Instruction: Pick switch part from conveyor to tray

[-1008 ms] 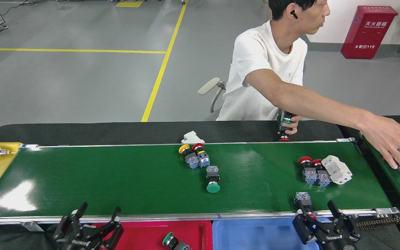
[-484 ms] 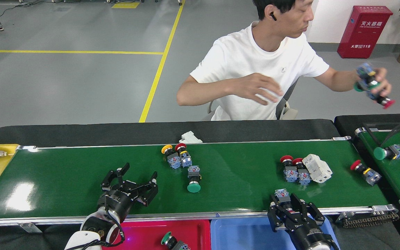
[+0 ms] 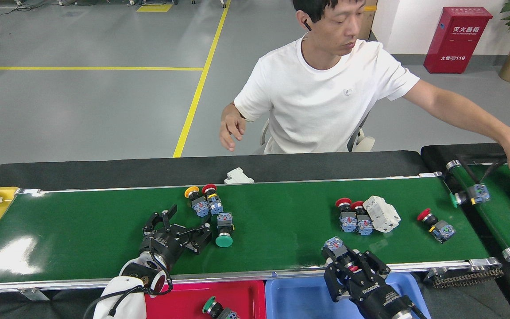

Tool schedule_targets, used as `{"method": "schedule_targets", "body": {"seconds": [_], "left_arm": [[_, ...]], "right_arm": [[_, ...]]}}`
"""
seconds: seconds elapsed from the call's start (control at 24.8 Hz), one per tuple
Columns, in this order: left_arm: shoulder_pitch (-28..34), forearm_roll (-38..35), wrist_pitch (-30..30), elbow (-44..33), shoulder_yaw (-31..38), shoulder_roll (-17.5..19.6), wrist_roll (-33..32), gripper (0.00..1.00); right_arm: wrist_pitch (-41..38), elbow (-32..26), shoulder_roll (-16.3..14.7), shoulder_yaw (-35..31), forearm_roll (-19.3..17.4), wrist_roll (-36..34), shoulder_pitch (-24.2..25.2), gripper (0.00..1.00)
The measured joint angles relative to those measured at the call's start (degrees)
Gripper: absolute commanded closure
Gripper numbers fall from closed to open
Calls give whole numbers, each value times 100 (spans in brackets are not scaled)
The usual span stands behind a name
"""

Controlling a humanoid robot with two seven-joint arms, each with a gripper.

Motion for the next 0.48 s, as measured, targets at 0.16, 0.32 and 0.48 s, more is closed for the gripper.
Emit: {"method": "schedule_targets", "body": {"seconds": [0.16,0.32,0.48], "left_arm": [[-215,0,53,263,0,-31,-2,0],[-515,-1,109,483,-1,-124,-2,0],[-720,-1,198,763,-1,-125,-2,0]], "right_arm": [[-744,179,388,950,-28,292,35,87],[-772,472,606,1737,45,625,34,9],[-523,508,602,1754,65,678,1,0]]}}
